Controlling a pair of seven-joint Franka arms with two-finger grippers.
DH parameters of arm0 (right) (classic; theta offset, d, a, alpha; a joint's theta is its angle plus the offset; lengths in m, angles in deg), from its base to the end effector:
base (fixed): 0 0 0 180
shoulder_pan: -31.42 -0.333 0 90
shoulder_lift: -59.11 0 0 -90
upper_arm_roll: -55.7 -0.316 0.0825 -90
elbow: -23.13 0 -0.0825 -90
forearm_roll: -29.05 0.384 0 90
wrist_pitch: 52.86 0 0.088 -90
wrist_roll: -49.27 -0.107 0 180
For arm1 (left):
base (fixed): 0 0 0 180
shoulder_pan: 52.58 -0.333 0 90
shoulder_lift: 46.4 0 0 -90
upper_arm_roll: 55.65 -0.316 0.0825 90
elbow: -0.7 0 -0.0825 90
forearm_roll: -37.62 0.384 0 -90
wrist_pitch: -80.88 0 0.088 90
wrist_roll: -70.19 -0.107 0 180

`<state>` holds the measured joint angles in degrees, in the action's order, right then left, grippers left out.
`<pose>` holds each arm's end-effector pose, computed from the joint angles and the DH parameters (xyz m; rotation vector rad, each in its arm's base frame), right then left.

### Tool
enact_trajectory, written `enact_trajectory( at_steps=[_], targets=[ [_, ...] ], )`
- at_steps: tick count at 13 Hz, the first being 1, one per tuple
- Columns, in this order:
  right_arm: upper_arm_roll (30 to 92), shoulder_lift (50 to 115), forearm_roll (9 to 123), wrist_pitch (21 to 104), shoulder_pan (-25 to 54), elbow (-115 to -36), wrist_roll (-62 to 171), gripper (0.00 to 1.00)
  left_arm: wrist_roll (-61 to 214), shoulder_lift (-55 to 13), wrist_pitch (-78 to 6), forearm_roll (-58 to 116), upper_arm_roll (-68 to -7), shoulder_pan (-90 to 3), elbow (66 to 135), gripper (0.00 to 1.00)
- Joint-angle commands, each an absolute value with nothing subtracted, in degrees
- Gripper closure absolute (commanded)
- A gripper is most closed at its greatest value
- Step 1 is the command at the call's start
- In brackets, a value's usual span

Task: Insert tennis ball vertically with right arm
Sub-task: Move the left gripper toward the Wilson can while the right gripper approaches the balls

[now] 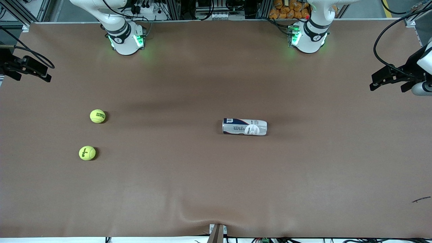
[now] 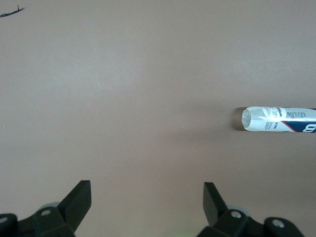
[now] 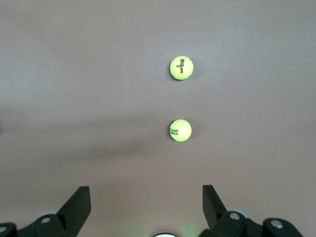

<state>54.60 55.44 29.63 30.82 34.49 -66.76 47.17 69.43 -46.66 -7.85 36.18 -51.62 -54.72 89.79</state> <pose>0.5227 -0.0164 0.6505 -3.1301 0.1099 0.0695 0.5507 -0.0210 0.6326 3.1159 -0.0729 -0.0031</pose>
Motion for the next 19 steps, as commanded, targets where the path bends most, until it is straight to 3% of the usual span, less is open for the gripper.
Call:
enact_trajectory(
  at_steps=[1, 11, 19],
  targets=[
    [54.5, 55.9, 28.8, 29.8, 34.7, -65.4, 47.6, 0.0, 68.7, -46.7, -6.8, 36.4, -51.7, -54.5, 88.9, 0.0],
    [54.5, 56.1, 28.7, 29.8, 34.8, -66.0, 47.7, 0.0, 67.9, -45.5, -4.6, 35.4, -49.9, -54.0, 89.7, 0.0],
    [54.6, 56.4, 28.7, 31.0, 35.6, -67.8, 47.7, 0.0, 59.1, -39.0, -6.7, 34.0, -42.0, -53.5, 88.9, 0.0]
  ],
)
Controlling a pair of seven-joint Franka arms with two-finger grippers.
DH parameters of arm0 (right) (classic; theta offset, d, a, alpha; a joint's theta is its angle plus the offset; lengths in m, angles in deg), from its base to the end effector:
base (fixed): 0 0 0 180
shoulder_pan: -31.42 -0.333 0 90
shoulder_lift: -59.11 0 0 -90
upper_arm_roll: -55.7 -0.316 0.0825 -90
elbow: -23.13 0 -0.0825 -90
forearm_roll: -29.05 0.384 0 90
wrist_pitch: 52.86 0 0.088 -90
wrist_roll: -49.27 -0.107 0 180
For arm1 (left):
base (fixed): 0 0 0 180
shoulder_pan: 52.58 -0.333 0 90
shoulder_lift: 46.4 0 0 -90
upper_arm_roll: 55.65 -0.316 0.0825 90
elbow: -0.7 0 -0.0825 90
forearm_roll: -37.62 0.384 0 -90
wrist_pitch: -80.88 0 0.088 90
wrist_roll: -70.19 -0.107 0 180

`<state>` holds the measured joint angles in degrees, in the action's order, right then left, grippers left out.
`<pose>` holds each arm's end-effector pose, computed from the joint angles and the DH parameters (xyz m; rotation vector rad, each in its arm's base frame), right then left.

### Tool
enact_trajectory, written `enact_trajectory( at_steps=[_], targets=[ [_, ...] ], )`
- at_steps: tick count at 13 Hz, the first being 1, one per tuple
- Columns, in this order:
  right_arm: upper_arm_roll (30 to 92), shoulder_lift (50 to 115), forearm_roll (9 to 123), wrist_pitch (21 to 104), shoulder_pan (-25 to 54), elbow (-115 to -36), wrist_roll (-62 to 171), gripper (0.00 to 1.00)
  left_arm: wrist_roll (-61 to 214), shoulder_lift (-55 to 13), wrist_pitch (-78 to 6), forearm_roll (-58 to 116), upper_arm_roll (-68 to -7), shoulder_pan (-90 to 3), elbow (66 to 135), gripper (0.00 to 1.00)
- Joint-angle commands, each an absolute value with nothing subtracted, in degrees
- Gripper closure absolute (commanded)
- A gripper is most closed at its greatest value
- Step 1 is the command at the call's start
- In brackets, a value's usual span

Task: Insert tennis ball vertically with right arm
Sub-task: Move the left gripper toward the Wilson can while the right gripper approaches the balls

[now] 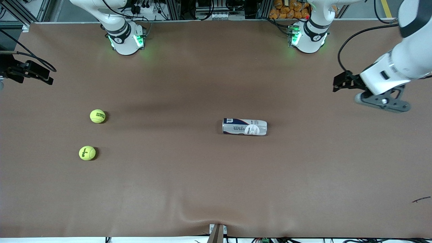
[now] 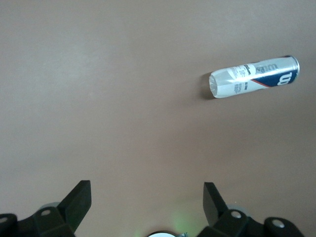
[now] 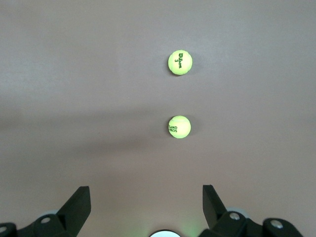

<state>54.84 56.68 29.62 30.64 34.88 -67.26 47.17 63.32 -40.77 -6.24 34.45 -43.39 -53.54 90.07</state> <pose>0.5288 -0.0227 0.6348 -3.1270 0.1272 0.1218 0.5636 -0.1132 0.5716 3.0251 -0.4829 -0.2119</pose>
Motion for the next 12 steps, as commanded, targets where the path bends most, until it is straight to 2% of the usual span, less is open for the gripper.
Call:
enact_trajectory(
  at_steps=[1, 5, 10, 12],
  targets=[
    [54.6, 56.4, 28.7, 31.3, 35.9, -68.4, 47.7, 0.0, 57.6, -38.3, -7.1, 34.3, -41.1, -53.3, 88.9, 0.0],
    [54.6, 56.3, 28.6, 37.0, 36.6, -73.6, 48.1, 0.0, 47.3, -34.5, -10.6, 35.0, -39.8, -49.9, 88.9, 0.0],
    [54.6, 57.6, 28.3, 54.2, 38.0, -89.8, 48.1, 0.0, 29.8, -27.7, -14.3, 34.9, -39.4, -47.6, 87.2, 0.0],
    [54.6, 59.2, 28.3, 55.0, 38.3, -90.9, 48.1, 0.0, 25.6, -25.5, -16.7, 34.9, -39.4, -46.6, 87.2, 0.0]
  ],
)
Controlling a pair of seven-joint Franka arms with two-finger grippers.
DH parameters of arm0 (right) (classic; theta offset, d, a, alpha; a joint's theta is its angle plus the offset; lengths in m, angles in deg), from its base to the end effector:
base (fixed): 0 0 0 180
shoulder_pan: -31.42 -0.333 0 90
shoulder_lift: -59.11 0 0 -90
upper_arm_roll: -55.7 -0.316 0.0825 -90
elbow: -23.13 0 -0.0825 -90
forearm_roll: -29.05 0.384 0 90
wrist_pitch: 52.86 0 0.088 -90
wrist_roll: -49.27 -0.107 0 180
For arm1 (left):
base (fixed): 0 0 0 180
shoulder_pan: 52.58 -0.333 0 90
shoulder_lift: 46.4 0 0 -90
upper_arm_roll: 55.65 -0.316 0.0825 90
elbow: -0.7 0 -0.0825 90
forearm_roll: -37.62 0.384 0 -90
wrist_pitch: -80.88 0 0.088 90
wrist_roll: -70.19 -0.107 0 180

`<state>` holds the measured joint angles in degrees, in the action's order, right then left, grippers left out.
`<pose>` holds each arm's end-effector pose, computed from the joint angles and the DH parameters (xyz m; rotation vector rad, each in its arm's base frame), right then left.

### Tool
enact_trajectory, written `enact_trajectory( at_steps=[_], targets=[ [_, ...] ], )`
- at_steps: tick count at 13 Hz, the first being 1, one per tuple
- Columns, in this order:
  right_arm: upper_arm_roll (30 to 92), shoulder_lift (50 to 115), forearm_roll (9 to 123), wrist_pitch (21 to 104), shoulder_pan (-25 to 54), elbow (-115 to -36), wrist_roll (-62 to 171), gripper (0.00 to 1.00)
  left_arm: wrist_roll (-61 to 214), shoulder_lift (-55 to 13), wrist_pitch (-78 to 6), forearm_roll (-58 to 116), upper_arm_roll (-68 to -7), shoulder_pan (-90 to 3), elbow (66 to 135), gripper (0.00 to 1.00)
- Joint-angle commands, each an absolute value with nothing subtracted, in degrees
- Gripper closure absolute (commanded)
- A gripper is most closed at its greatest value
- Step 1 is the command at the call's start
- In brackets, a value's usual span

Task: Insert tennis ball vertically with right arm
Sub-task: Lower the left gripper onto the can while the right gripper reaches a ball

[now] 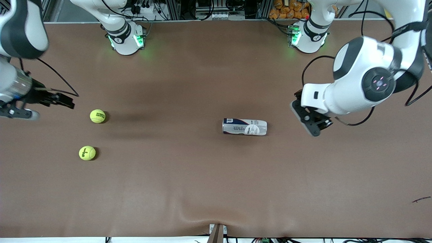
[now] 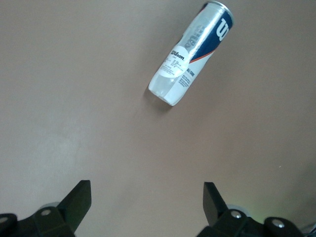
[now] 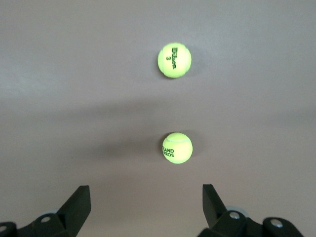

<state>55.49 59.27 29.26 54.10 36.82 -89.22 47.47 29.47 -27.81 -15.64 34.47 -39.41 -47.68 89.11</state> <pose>0.5447 -0.0492 0.4630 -3.1257 0.1928 0.1516 0.5984 -0.2153 0.4594 2.5548 -1.5009 -0.2130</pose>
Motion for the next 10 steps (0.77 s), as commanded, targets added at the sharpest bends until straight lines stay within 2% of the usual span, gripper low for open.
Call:
enact_trajectory(
  at_steps=[1, 6, 10],
  targets=[
    [54.6, 59.8, 28.3, 55.1, 38.9, -91.1, 48.1, 0.0, 23.9, -24.3, -18.4, 35.0, -39.4, -45.8, 87.2, 0.0],
    [54.6, 60.7, 28.3, 56.1, 41.3, -94.9, 48.1, 0.0, 18.2, -19.8, -26.2, 41.7, -39.4, -39.8, 87.8, 0.0],
    [54.6, 61.1, 28.3, 63.7, 42.0, -100.6, 48.5, 0.0, 14.3, -14.6, -33.1, 41.2, -38.0, -39.5, 89.7, 0.0]
  ],
)
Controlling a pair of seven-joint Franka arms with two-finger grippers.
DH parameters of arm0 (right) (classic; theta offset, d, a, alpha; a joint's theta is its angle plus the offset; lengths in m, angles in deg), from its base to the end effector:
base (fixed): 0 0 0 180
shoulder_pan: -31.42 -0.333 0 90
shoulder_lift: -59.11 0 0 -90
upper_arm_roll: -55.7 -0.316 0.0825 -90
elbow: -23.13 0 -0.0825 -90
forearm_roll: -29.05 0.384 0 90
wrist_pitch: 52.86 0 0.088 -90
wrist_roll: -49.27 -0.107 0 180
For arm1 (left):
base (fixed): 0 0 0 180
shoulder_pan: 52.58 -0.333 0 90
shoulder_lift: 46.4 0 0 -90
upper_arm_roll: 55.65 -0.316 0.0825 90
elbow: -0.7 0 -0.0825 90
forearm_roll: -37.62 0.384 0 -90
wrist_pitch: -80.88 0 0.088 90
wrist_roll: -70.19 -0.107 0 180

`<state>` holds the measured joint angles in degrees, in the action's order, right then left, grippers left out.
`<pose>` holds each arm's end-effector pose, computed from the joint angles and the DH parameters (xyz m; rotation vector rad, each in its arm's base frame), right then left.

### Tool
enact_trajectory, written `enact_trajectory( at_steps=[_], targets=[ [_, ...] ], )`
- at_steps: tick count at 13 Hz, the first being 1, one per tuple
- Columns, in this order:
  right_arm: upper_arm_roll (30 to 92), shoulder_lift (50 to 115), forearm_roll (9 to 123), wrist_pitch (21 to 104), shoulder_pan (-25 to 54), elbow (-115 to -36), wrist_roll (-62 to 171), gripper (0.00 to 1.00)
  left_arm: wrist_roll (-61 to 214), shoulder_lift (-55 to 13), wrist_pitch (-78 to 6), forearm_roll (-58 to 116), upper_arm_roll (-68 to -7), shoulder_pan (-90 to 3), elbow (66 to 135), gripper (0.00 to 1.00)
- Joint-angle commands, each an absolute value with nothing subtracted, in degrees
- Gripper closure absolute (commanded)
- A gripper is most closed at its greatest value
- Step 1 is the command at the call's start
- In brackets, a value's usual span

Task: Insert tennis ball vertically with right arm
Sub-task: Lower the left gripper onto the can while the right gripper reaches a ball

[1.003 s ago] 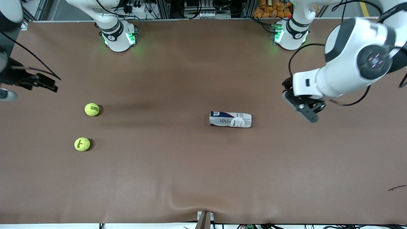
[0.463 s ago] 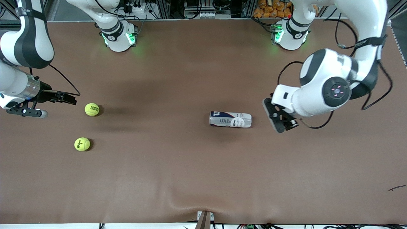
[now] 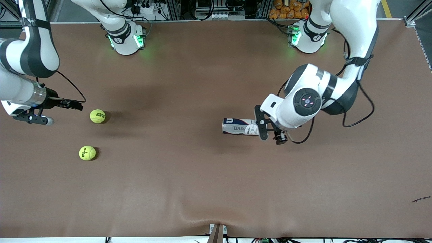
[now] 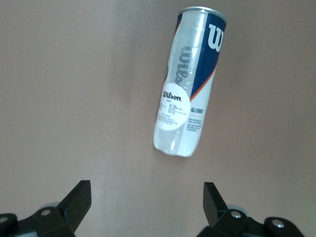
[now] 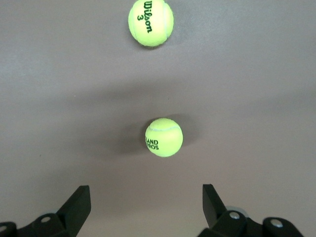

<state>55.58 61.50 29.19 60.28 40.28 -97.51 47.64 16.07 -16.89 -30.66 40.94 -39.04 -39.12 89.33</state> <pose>0.5247 -0.0805 0.3846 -3.1042 0.2835 0.2690 0.6035 -0.3132 0.3542 2.2552 -2.0267 -0.1105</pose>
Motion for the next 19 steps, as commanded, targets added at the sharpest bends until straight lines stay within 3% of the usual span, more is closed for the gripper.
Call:
enact_trajectory(
  at_steps=[1, 6, 14, 19],
  targets=[
    [54.6, 62.2, 28.3, 65.0, 42.0, -101.1, 48.5, 0.0, 14.3, -14.3, -35.0, 41.1, -37.9, -39.5, 91.6, 0.0],
    [54.6, 67.6, 28.3, 73.9, 47.0, -104.0, 54.5, 0.0, 15.3, -14.5, -45.2, 41.1, -37.4, -36.4, 98.7, 0.0],
    [54.5, 72.9, 31.2, 76.1, 45.5, -104.8, 53.2, 0.0, 15.1, -14.4, -54.0, 42.5, -37.5, -34.3, 105.3, 0.0],
    [54.5, 74.5, 31.3, 83.3, 41.7, -107.9, 46.0, 0.0, 15.1, -14.1, -59.2, 45.0, -37.5, -34.2, 109.2, 0.0]
  ],
)
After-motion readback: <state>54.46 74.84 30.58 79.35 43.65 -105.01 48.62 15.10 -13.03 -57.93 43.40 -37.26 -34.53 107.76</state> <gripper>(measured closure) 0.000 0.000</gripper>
